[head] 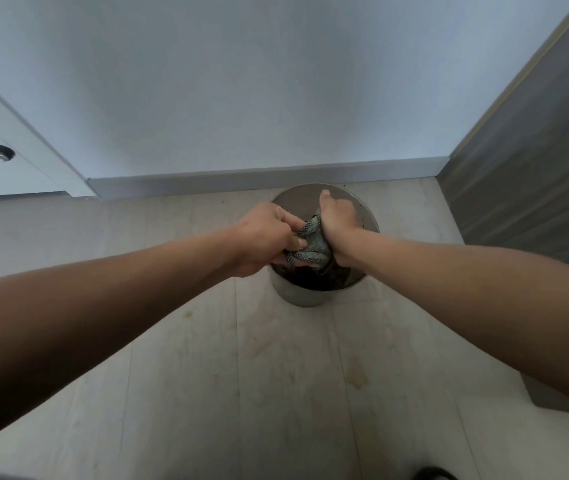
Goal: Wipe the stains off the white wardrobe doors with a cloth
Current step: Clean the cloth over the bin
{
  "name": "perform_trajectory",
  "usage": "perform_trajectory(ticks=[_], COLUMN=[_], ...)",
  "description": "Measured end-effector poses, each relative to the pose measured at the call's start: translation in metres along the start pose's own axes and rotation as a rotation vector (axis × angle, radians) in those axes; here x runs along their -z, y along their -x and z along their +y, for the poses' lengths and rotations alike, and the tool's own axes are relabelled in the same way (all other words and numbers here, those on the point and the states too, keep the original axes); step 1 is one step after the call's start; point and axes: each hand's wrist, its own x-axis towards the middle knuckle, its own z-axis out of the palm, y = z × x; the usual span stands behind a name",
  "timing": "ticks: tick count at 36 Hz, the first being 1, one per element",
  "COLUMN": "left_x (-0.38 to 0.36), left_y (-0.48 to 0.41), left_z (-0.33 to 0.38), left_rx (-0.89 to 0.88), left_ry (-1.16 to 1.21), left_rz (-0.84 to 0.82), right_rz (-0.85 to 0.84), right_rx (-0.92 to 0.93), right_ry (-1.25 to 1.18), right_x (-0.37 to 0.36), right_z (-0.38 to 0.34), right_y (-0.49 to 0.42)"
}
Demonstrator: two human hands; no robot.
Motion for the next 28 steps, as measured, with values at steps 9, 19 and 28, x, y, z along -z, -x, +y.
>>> perform_trajectory(ticks=[9, 19, 28], left_x=[0.013, 0.016, 0.0], left_y=[0.007, 0.002, 0.003], left_z=[0.006, 0.023, 0.021], left_rx=[0.002, -0.072, 0.076], left_ry=[-0.063, 0.11, 0.296], left_rz=[-0.066, -0.034, -0.202], right_rz=[-0.295, -0.825, -0.682], right_rx=[-0.148, -0.183, 0.015], right_ry=[-0.136, -0.355, -0.433], right_x=[0.028, 0.087, 0.087], right_z=[-0.001, -0.006, -0.021], right_y=[0.005, 0.02, 0.008])
